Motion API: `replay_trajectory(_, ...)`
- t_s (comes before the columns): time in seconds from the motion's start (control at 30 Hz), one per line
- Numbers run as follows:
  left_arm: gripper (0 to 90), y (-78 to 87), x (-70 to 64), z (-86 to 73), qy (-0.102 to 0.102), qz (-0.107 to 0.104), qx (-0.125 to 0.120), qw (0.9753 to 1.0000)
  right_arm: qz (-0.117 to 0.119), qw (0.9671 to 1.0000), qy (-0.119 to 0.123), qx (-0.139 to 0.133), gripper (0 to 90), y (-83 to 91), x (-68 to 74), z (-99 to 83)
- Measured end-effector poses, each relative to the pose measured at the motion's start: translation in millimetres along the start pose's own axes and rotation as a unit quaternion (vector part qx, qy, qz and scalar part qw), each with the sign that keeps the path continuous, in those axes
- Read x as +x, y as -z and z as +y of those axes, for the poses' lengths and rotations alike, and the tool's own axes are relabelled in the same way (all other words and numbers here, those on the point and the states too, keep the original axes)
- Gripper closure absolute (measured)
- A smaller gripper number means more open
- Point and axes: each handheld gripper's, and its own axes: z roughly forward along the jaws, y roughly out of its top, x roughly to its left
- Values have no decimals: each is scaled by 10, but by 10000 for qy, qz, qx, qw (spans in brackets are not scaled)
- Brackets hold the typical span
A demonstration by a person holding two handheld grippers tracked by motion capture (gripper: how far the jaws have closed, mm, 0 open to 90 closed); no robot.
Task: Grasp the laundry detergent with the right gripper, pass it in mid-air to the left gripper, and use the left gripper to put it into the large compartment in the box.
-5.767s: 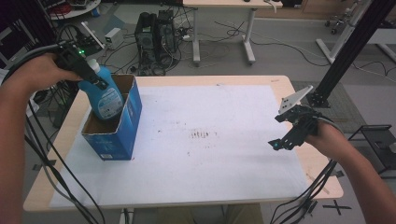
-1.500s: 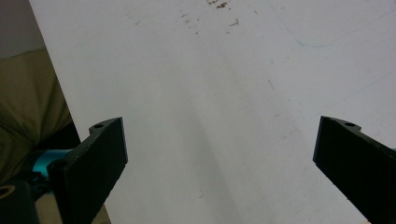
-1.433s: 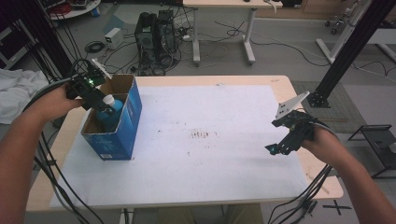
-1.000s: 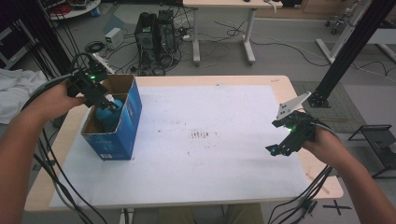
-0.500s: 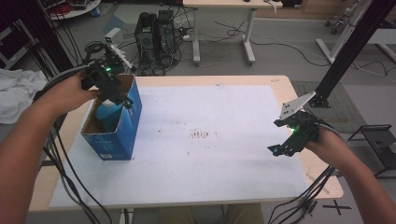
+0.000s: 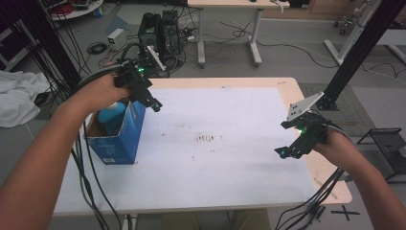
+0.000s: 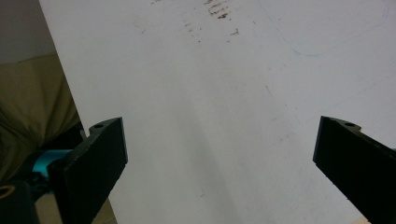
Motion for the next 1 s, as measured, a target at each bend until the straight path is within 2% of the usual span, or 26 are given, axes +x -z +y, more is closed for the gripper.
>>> replay_trajectory(0.03,163,-14,-8,23,-16,-31,-2,10000,4,10000,30,21,20,1,-9,2)
replay_trajectory(0.07,163,-25,-6,55,-114,-60,58,9999,-2,10000,-26,30,20,2,-4,2)
replay_trajectory(0.1,163,-53,-23,83,-48,-72,-27,10000,-13,10000,-15,31,20,1,-12,5)
replay_trajectory(0.13,163,-69,-26,110,-75,-97,-17,9999,-10,10000,39,-8,20,-7,-23,8)
replay_trajectory(0.2,163,-118,-33,161,-124,-164,-40,9998,-13,10000,0,-12,20,-7,-23,13)
replay_trajectory(0.33,163,-234,-54,273,-254,-226,78,9994,-20,10000,-23,9,20,-11,-26,24)
replay_trajectory(0.37,163,-258,-70,291,-189,-259,47,9995,7,10000,-13,1,20,-17,-32,26)
replay_trajectory(0.4,163,-277,-67,317,-294,-250,85,9992,10,10000,18,27,20,-15,-36,30)
replay_trajectory(0.47,163,-336,-99,369,-270,-269,43,9993,-1,10000,-29,19,20,-19,-36,36)
replay_trajectory(0.5,163,-351,-93,391,-395,-297,120,9987,25,10000,-4,36,20,-15,-48,42)
replay_trajectory(0.53,163,-362,-96,408,-431,-301,163,9985,44,10000,-17,38,20,-14,-52,44)
replay_trajectory(0.6,163,-408,-112,439,-383,-330,102,9987,37,10000,0,23,20,-21,-57,50)
replay_trajectory(0.63,163,-417,-107,457,-463,-356,169,9982,27,10000,16,34,20,-23,-60,55)
replay_trajectory(0.7,163,-451,-115,486,-513,-387,150,9978,55,10000,2,44,20,-30,-64,59)
replay_trajectory(0.73,163,-475,-131,499,-445,-425,84,9981,60,10000,24,27,20,-36,-72,60)
replay_trajectory(0.77,163,-475,-122,522,-578,-442,204,9971,64,10000,34,47,20,-37,-79,63)
replay_trajectory(0.8,163,-506,-130,537,-591,-466,131,9971,63,10000,15,25,20,-41,-82,61)
replay_trajectory(1.0,163,-594,-157,614,-789,-608,166,9949,83,9999,35,50,20,-55,-104,71)
